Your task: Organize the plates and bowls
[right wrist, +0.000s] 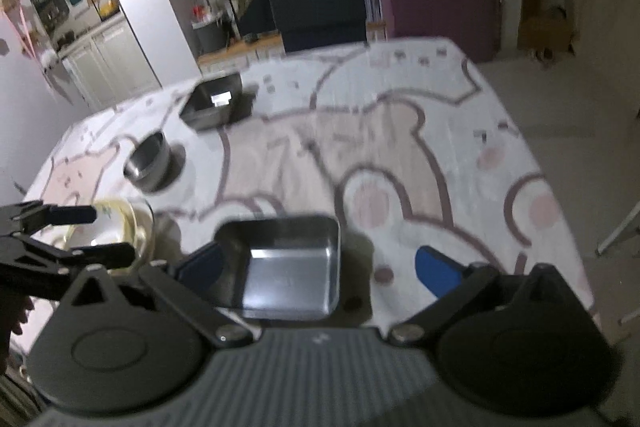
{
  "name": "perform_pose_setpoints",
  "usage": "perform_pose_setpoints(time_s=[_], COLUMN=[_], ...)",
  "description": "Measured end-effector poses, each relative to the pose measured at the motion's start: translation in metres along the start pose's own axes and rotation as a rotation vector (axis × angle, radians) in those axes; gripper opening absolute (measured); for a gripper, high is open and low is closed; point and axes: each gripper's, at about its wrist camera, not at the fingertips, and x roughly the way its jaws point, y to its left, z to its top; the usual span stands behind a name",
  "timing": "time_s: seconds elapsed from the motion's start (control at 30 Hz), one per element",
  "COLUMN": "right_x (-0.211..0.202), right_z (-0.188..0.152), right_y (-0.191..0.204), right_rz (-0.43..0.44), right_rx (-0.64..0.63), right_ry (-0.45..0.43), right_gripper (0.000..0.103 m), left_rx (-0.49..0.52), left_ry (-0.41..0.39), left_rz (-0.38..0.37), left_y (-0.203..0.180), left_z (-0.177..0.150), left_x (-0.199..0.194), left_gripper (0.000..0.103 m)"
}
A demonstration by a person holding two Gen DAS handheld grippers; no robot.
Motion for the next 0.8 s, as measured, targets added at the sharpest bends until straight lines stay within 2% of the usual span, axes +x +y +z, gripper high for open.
perform_pose_setpoints(time_s=[0.23, 0.47, 0.6, 0.8], right_x=[0.007, 0.034, 0.062, 0.120], right_z=[0.042, 0.088, 0.111, 0.137], right_y=[0.027, 0.070, 0.095, 0.126], right_rz=[0.010, 0.041, 0.076, 0.075], right_rx=[0.001, 0.000, 0.035, 0.127], right_ry=[-0.089, -0.179, -0.182, -0.157], right_gripper=[0.103, 0.103, 0.103, 0.103], left_rx=[-0.089, -0.163, -0.204, -0.246], left_ry=[-0.124, -0.160, -0.179, -0.222], left_rz=[0.081, 0.171, 0.169, 0.186], left_y=[0.051, 0.099, 0.124, 0.157], left_z=[0.040, 0.073, 0.086, 0.113], left_x=[-0.012, 0.011, 0.027, 0.059], left_gripper=[0.103, 0.103, 0.103, 0.103])
